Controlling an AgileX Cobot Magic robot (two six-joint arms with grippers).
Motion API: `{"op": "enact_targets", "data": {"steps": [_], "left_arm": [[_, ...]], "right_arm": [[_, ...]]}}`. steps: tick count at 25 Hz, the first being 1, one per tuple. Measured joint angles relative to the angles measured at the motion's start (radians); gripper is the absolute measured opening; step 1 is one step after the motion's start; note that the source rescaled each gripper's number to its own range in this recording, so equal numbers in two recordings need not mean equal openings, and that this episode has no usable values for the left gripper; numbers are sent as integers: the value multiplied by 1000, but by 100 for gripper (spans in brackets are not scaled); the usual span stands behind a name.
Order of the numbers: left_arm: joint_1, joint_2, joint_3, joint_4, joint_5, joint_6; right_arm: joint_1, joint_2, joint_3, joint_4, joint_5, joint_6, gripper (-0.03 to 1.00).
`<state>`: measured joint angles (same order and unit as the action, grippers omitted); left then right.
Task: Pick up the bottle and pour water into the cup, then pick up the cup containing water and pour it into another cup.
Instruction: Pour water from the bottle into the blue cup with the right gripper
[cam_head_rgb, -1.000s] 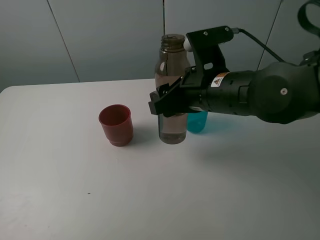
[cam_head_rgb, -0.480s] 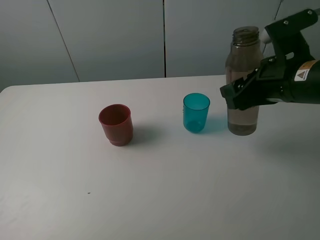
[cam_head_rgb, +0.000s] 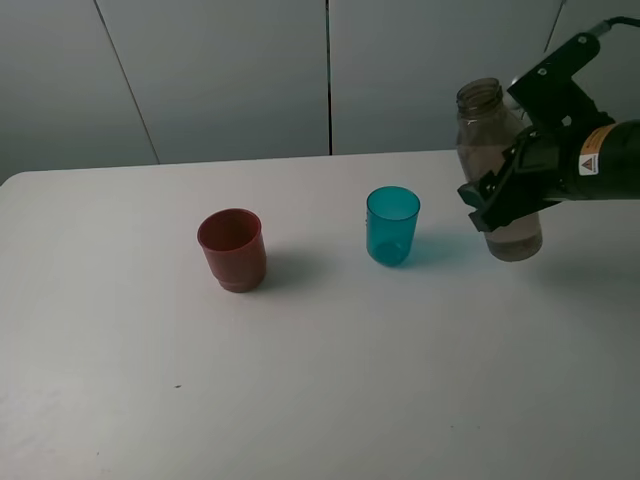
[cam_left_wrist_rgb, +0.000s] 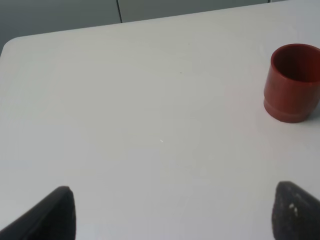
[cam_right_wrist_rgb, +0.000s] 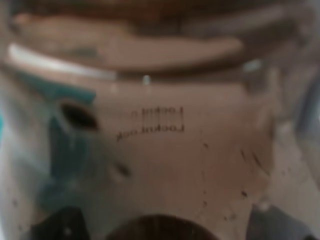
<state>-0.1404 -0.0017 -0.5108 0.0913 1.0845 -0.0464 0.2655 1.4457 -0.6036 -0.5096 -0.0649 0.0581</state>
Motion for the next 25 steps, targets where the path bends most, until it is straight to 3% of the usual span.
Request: {"op": "enact_targets", "data": {"steps": [4, 10, 17, 25], "left_arm": [[0, 0, 0, 0, 0, 0], [0, 0, 0, 0, 0, 0], [0, 0, 0, 0, 0, 0], [0, 0, 0, 0, 0, 0]], "right_arm": [[0, 65, -60, 29, 57, -121, 0], [-4, 132, -114, 270, 65, -576, 0], [-4, 195, -118, 558, -106, -1149, 0], [-6, 292, -118, 823, -340, -1489, 0]]}}
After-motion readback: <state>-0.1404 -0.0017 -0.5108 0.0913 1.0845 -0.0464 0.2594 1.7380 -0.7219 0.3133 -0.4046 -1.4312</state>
